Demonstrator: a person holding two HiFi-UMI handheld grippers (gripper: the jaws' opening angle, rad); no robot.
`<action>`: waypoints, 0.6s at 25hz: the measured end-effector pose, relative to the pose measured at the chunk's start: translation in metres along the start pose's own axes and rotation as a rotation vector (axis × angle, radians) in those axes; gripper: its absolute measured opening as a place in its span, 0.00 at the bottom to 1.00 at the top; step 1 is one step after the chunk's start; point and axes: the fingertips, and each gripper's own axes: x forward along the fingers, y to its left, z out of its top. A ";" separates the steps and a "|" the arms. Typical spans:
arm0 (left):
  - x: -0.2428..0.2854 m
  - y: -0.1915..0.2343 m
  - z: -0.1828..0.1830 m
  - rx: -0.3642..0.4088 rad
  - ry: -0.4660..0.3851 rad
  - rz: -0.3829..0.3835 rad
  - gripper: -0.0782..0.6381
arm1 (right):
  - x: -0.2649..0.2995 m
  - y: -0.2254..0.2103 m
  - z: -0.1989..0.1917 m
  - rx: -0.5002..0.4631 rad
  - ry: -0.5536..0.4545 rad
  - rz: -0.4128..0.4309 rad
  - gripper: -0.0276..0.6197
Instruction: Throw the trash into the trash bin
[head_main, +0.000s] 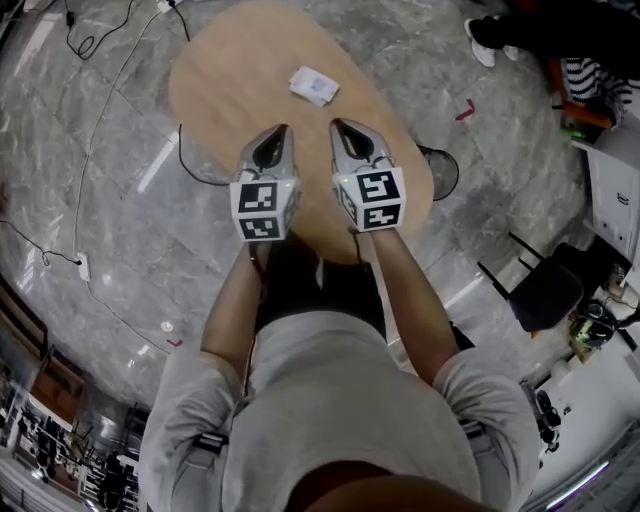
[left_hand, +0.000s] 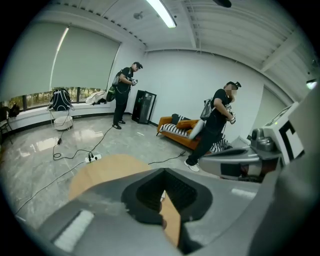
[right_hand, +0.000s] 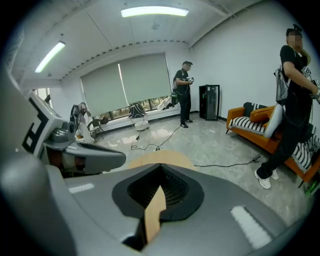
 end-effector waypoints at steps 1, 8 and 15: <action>0.007 0.006 -0.004 0.002 0.017 -0.005 0.13 | 0.009 -0.002 -0.004 -0.004 0.014 -0.003 0.05; 0.048 0.033 -0.047 -0.003 0.131 -0.041 0.13 | 0.059 -0.014 -0.027 0.029 0.088 -0.012 0.05; 0.096 0.058 -0.093 0.001 0.185 -0.048 0.13 | 0.117 -0.034 -0.070 -0.009 0.140 -0.014 0.05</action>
